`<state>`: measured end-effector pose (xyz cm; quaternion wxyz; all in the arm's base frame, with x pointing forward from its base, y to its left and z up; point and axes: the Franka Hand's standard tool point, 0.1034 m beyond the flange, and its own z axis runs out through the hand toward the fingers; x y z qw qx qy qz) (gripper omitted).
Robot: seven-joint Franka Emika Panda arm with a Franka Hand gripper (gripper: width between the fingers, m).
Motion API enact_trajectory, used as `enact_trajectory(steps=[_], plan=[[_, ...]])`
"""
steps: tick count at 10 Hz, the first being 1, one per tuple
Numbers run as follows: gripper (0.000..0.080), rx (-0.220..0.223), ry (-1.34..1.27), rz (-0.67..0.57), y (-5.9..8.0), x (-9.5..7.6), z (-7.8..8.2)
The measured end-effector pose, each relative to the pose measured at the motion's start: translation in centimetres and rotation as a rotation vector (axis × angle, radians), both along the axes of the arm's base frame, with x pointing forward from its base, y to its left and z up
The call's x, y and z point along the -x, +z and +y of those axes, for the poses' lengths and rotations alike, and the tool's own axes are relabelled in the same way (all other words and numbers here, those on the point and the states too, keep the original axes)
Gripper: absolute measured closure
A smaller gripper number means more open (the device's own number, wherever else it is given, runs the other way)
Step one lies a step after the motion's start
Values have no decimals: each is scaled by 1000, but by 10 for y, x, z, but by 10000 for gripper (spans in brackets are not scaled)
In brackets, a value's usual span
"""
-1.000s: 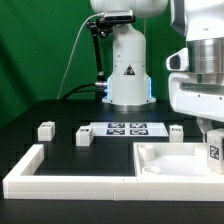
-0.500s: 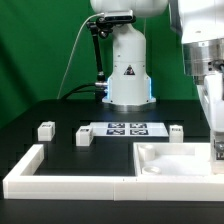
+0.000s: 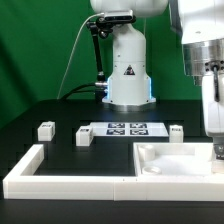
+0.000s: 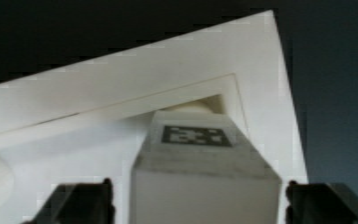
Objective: Assemble one leg
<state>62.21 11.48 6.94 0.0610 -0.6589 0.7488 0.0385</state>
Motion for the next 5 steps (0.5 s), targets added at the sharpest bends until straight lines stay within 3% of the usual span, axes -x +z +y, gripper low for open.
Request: enact_trajectory(steps=[1,5], plan=[[185,-2,112,4,1,0,2],[152,12,537,-41,1,1,4]])
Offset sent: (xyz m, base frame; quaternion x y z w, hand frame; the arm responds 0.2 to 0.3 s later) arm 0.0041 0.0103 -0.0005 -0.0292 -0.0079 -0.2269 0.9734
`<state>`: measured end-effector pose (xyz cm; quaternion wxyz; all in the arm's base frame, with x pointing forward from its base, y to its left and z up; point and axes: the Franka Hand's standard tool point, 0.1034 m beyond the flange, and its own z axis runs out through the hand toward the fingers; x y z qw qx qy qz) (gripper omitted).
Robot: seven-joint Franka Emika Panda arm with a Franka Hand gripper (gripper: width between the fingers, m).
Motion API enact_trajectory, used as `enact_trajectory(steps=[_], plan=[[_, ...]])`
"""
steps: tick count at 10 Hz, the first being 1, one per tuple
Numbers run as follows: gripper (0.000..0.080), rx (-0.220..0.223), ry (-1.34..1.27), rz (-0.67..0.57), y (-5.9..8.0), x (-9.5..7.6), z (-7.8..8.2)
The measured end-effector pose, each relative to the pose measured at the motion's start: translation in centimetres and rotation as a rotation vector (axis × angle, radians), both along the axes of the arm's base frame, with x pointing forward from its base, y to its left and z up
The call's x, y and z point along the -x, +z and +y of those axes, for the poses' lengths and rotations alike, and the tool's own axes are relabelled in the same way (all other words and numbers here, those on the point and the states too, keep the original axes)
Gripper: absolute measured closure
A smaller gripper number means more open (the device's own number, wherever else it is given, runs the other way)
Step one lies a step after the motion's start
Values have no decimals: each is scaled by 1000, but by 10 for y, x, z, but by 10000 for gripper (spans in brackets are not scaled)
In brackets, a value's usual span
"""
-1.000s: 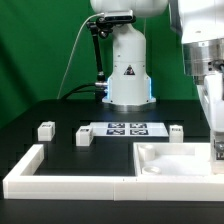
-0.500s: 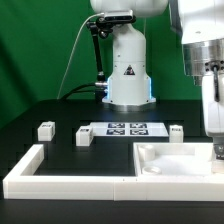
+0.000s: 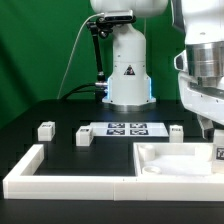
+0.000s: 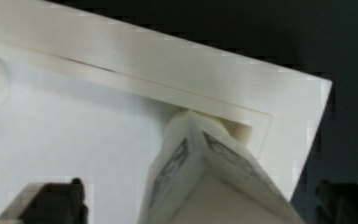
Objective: Assemble one leg
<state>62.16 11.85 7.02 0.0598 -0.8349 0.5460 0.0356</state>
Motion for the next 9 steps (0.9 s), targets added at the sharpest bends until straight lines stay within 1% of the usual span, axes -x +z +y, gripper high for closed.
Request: enact_trajectory(steps=[1,5,6,7,8,9], plan=[[150,2,80,-11,0,0,0],[150,44,475,-49,2,-2,-1],[150,50,574,-59,2,-2,-2],[150,50,611,-64,2,-2,-3],[262,50,603,-63,2,-2,-3],[262,50,603,-63,2,-2,-3]])
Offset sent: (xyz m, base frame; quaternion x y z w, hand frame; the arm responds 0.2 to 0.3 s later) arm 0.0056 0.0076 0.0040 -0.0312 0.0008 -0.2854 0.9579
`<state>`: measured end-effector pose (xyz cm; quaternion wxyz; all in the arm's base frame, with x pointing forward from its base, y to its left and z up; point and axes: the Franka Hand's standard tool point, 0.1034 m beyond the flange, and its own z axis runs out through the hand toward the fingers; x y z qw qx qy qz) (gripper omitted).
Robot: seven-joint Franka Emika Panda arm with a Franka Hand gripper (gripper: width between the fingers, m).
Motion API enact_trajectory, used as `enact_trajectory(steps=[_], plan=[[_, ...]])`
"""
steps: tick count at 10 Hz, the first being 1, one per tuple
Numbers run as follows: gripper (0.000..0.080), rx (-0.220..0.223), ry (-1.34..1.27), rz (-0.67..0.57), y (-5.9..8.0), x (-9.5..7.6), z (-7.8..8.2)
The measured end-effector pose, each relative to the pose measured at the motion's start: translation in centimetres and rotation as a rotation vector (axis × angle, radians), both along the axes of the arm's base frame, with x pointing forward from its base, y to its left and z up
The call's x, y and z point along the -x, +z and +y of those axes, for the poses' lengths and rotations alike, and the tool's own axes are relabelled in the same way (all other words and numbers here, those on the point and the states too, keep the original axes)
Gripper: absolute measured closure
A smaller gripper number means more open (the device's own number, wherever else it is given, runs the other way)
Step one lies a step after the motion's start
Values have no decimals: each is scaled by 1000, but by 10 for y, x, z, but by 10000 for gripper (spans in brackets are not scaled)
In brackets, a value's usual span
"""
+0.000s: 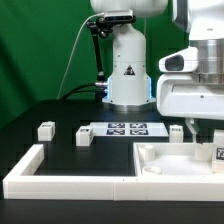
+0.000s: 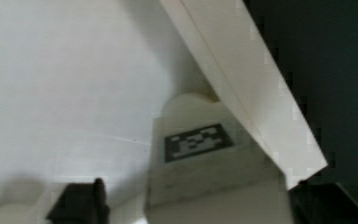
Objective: Assemble one leg
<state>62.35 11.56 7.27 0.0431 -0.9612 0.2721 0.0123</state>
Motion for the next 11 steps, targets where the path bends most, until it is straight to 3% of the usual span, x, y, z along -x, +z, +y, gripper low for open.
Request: enact_trajectory(steps=[2,5,7,9,11], plan=[[509,0,0,0,0,0,0],[509,-4,-109,4,0,0,0],[509,-36,-455,-17,-1,1,-1],[509,-36,-692,-10,-1,2,1],[508,-77,-975,-9,-1,3,2]])
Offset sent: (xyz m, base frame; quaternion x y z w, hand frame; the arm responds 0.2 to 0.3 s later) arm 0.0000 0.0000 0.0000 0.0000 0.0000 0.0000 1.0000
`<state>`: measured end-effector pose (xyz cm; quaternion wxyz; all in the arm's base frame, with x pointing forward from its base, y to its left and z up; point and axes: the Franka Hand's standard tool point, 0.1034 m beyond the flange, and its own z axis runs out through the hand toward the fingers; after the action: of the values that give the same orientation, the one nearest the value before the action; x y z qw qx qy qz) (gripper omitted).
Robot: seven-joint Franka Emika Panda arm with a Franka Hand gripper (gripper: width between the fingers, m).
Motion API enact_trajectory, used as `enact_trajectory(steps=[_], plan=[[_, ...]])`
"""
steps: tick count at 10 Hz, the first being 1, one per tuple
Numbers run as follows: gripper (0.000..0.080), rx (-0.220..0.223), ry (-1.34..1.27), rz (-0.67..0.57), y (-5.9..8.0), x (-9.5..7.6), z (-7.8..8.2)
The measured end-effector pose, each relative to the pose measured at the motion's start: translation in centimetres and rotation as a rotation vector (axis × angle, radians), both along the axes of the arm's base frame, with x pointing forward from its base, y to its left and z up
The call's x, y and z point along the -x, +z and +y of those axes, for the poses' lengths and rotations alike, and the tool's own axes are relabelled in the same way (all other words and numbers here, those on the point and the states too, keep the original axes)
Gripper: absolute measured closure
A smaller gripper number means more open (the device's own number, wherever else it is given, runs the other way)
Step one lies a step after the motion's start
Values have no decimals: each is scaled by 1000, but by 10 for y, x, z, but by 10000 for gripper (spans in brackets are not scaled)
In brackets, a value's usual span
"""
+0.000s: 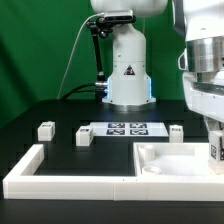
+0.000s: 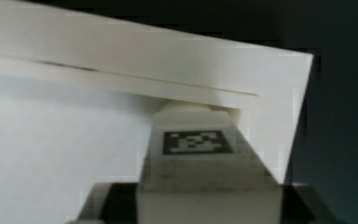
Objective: Assemble one leg
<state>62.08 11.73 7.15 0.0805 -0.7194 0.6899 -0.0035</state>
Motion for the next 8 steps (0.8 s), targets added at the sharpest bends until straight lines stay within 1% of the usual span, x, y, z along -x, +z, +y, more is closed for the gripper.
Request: enact_trajectory(steps=[1,2,3,4,5,6,7,8], plan=[[508,-10,-74,-4,0,0,1],[508,-38,-247,6,0,0,2],[508,-57,-348,17,0,0,1],[508,-67,-386,21,0,-1,1],[508,-88,-462,30,0,-1,0],[508,-96,-510,36,0,-1,0],[413,-101,-523,39,0,0,2],[413,-99,-492,36,0,0,3]])
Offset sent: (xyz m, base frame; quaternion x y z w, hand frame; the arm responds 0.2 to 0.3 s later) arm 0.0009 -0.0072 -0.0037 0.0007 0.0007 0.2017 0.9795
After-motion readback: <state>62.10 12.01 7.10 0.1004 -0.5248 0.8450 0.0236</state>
